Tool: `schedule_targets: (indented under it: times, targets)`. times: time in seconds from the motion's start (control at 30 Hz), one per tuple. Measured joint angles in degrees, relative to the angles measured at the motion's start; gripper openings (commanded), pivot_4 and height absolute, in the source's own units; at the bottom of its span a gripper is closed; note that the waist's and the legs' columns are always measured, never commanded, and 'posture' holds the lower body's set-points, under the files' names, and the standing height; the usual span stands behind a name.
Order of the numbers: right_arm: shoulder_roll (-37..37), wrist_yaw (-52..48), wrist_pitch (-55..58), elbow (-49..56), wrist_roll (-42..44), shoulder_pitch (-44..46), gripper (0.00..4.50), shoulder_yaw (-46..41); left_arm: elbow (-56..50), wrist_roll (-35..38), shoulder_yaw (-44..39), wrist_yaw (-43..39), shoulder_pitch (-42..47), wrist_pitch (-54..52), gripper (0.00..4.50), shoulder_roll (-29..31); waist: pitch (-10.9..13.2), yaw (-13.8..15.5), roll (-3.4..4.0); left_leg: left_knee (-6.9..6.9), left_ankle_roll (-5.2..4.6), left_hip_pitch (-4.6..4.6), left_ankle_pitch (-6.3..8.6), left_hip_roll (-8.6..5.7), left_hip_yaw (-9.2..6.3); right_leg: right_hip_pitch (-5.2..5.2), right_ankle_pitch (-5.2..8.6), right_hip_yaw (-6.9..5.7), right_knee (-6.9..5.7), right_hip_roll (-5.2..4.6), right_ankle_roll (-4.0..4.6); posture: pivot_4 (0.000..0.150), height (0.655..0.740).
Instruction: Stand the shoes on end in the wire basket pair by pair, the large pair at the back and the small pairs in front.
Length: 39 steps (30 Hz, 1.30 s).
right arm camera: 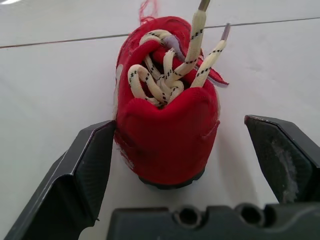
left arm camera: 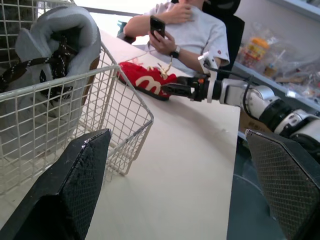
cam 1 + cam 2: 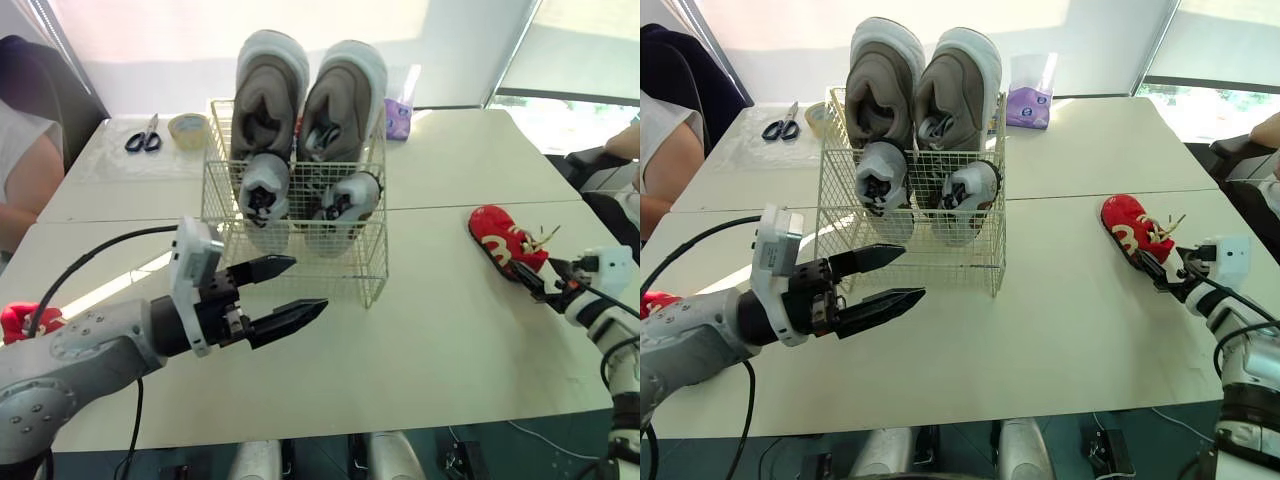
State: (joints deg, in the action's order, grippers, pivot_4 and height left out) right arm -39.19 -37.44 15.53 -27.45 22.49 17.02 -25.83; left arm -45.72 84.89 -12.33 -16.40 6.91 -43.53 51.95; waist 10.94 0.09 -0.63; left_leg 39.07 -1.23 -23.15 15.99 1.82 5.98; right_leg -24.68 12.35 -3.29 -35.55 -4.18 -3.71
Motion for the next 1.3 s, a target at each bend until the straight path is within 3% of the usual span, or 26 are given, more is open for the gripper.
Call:
schedule_targets:
  times: [0.23,0.67,1.0,1.2,1.3]
  targets:
    - [3.22,-1.03,-8.33,-14.32,-2.50,7.64,4.50,3.05,0.98,0.09,-0.75,-1.21,0.10,-0.45,4.43,3.41,0.00,-0.86,-0.01,0.00,0.01,0.00,-0.01,0.00,0.00,0.02,0.00,0.01,0.00,0.00,-0.01,0.150,0.7400]
    - [5.49,1.30,-8.46,-8.97,-0.95,4.38,4.50,2.44,-0.33,-0.54,-0.73,1.38,-1.94,0.11,4.43,0.79,-0.01,-0.78,0.03,-0.02,0.05,-0.01,-0.02,0.01,0.01,0.01,0.00,0.02,0.00,-0.04,-0.01,0.150,0.7400]
    - [5.45,6.07,-15.66,-25.34,-2.08,14.85,4.50,2.31,-1.29,-1.77,2.04,3.60,-2.10,0.25,4.43,-1.57,-0.01,-0.82,0.02,0.00,0.04,-0.01,-0.02,-0.01,0.00,0.03,-0.01,0.04,0.01,-0.03,0.00,0.150,0.7400]
    - [6.23,7.28,-21.04,-30.64,-3.17,17.33,2.04,2.32,-1.28,-1.30,0.95,4.40,-2.87,0.20,4.50,-0.26,-0.02,-0.95,0.02,0.00,0.05,0.00,-0.02,0.01,-0.01,0.04,-0.01,0.05,0.01,-0.02,-0.01,0.150,0.7400]
    - [6.52,7.28,-22.18,-31.25,-3.17,17.52,1.89,2.32,-1.19,-0.35,-1.59,6.31,-2.89,0.21,4.50,1.33,-0.02,-1.10,0.02,0.00,0.06,0.02,-0.03,0.02,-0.02,0.04,-0.01,0.05,0.00,-0.02,-0.01,0.150,0.7400]
